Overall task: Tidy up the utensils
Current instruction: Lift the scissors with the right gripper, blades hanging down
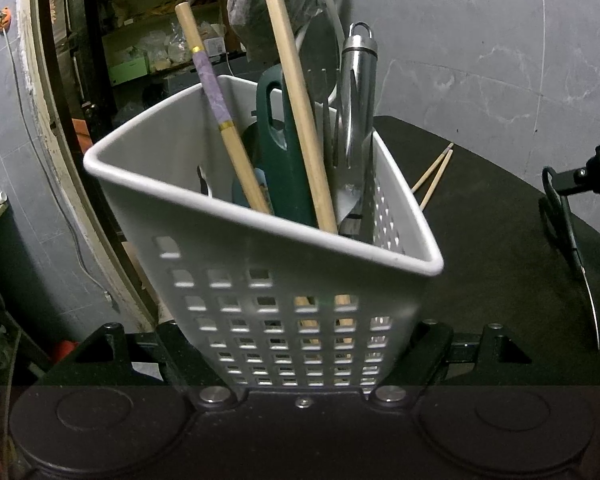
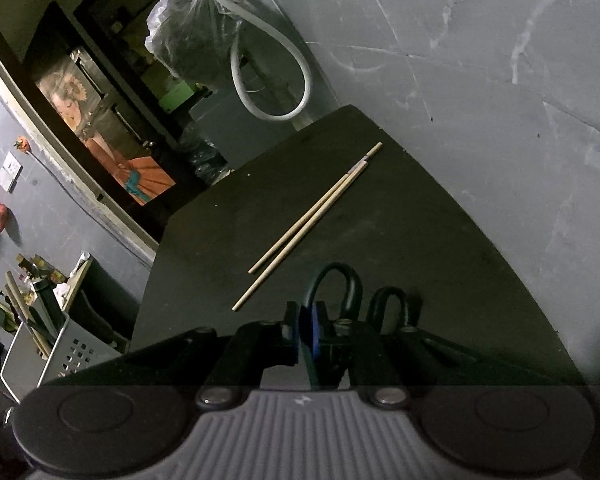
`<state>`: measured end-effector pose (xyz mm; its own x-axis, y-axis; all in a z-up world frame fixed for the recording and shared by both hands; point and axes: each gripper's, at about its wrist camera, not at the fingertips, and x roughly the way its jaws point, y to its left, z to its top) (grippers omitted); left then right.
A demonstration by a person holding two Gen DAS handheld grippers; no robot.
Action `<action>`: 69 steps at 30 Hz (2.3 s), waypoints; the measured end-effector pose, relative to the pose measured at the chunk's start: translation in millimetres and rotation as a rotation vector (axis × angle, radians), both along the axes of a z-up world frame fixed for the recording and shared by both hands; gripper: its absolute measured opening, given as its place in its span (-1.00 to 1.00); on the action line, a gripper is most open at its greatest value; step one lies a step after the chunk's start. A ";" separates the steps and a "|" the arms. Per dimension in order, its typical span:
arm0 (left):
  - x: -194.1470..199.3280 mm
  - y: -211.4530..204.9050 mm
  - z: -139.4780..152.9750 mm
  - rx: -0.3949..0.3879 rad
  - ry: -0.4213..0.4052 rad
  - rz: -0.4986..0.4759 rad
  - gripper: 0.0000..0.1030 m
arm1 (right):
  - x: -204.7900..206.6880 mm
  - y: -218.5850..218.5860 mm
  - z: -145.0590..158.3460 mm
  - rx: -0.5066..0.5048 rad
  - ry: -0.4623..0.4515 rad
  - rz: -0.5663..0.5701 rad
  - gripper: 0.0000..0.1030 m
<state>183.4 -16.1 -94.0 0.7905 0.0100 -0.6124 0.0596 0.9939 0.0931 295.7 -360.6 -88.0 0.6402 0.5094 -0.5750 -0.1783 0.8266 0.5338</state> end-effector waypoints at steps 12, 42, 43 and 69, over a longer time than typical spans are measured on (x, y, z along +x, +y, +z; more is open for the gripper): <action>-1.5 -2.2 -0.2 0.008 0.009 0.001 0.57 | -17.5 -3.2 2.0 0.116 -0.043 0.008 -0.87; 1.0 -6.2 -2.9 0.033 0.024 -0.010 0.57 | -39.8 -17.3 -17.9 0.192 -0.003 0.031 -0.84; 0.6 -6.4 -3.2 0.034 0.026 -0.011 0.57 | -41.4 -18.6 -18.9 0.191 -0.001 0.026 -0.84; 5.8 -4.1 -6.2 0.041 0.035 -0.040 0.57 | -52.4 -9.2 -10.8 0.138 -0.004 0.050 -0.91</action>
